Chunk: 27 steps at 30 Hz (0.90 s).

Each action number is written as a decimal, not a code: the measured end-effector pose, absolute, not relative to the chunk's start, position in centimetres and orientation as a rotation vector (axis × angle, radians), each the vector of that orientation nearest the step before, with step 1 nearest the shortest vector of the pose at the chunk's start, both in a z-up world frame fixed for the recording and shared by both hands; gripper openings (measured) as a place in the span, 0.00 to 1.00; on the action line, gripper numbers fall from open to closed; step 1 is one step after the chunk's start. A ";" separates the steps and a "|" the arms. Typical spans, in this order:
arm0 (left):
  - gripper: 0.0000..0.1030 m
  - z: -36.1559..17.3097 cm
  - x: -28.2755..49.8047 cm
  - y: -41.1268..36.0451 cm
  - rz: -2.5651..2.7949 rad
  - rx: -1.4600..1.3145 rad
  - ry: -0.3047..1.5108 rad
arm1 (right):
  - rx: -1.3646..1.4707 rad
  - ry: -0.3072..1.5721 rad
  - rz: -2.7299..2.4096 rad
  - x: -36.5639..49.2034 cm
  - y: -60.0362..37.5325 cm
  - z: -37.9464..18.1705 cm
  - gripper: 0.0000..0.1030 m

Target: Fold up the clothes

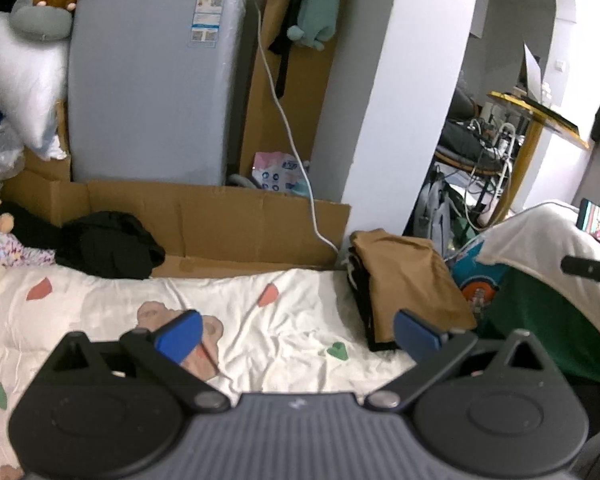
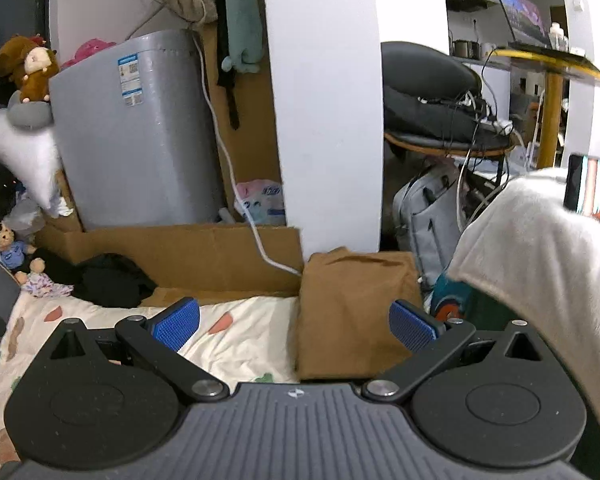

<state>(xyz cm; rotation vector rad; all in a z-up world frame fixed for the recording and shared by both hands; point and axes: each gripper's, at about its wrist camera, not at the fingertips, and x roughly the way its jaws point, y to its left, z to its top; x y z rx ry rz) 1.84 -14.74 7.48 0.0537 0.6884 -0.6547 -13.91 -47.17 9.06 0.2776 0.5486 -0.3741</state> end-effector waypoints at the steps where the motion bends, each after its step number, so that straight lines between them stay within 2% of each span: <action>1: 1.00 7.4 1.7 -14.8 -0.657 0.050 0.691 | 0.282 0.555 -0.365 -13.9 -46.8 8.8 1.00; 19: 1.00 4.9 -1.3 -14.8 -0.530 0.066 0.716 | 0.243 0.624 -0.302 -13.4 -39.7 5.4 1.00; 27: 1.00 5.5 -2.1 -15.0 -0.483 0.081 0.673 | 0.213 0.641 -0.312 -13.3 -38.3 4.9 1.00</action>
